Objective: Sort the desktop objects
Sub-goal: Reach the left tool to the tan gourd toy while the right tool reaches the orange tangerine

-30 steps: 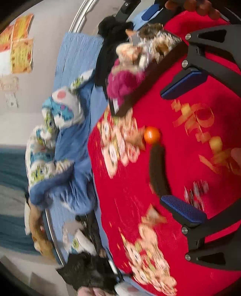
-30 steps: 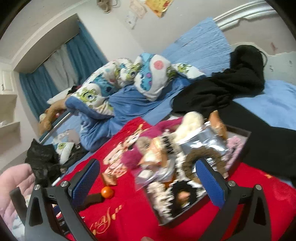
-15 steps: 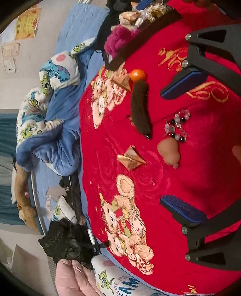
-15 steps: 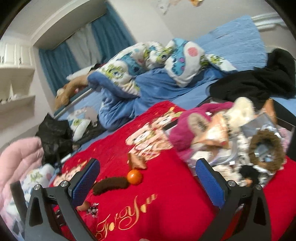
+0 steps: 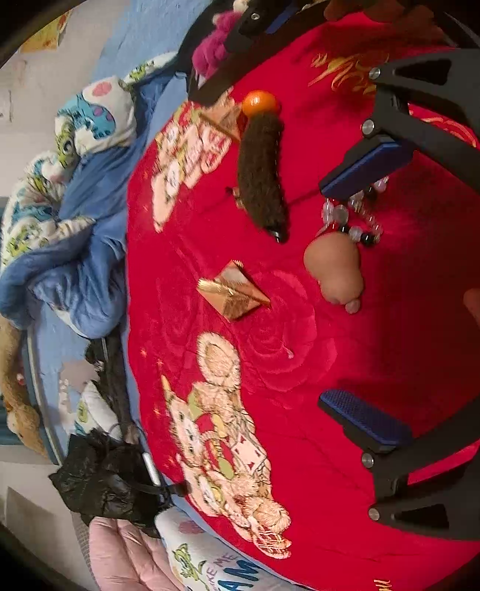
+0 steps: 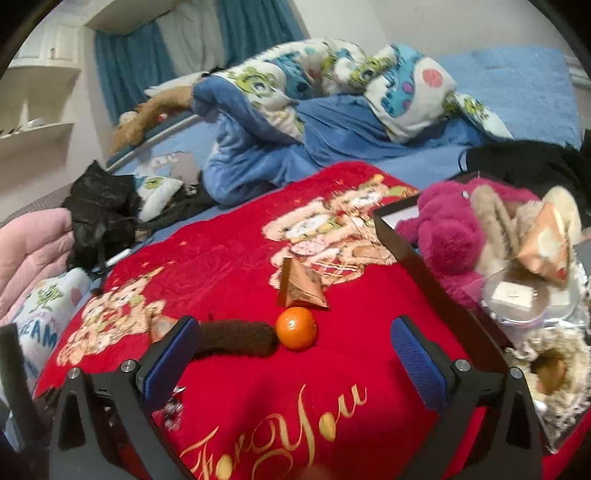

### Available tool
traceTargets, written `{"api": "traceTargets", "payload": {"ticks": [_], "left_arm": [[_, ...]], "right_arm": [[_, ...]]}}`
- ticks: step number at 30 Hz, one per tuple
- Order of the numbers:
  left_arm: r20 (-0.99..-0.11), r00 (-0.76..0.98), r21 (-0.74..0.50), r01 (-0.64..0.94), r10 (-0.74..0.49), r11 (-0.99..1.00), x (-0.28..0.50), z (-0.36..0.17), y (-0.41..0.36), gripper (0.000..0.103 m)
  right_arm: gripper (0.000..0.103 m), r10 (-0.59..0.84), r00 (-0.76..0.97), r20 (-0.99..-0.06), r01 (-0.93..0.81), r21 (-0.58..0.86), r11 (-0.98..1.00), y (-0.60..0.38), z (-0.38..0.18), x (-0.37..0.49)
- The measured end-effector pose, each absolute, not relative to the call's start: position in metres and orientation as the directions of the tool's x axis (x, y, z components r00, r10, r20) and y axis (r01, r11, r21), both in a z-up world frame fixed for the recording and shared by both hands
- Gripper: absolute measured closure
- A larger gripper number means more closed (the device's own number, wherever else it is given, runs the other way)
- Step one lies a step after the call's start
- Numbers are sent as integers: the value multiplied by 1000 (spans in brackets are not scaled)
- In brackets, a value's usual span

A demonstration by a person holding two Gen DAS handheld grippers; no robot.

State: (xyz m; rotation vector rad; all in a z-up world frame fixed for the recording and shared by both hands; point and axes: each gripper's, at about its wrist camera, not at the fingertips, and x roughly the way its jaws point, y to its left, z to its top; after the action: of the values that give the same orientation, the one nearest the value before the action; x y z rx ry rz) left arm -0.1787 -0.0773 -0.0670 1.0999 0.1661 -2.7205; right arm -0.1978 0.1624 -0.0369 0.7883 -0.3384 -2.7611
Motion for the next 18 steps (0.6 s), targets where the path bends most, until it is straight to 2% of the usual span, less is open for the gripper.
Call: {"api": "traceTargets", "payload": {"ticks": [4,6,8,10,14,18], "left_arm": [[-726,-671,-31,248,-148,-968,-189,-78,-85,0],[-757,-640,-52,254,-128,-966,-195,-88,-89,0],[-767,-630,-64,259,-118,-964,-198,-94,-93,0],[-766,-629,-44,258,-133,-965,-198,-95,-89,0],[-777,-603,25,256,-180,-966,-204,-101,-80,0],[-778,-611,-21,255,-144,-967,-202,-102,-88,0]], "right_arm": [[1,-259,-808,-529,137,258,-956,154,-49,-224],[8,-266,-785,-559,147,249,-957,149,-56,-236],[20,-290,-760,-581,168,255,-952,147,-61,-242],[22,-300,-745,-596,167,269,-949,148,-68,-245],[35,-317,-723,-614,161,296,-941,151,-75,-250],[46,-325,-705,-630,178,287,-941,145,-82,-254]]}}
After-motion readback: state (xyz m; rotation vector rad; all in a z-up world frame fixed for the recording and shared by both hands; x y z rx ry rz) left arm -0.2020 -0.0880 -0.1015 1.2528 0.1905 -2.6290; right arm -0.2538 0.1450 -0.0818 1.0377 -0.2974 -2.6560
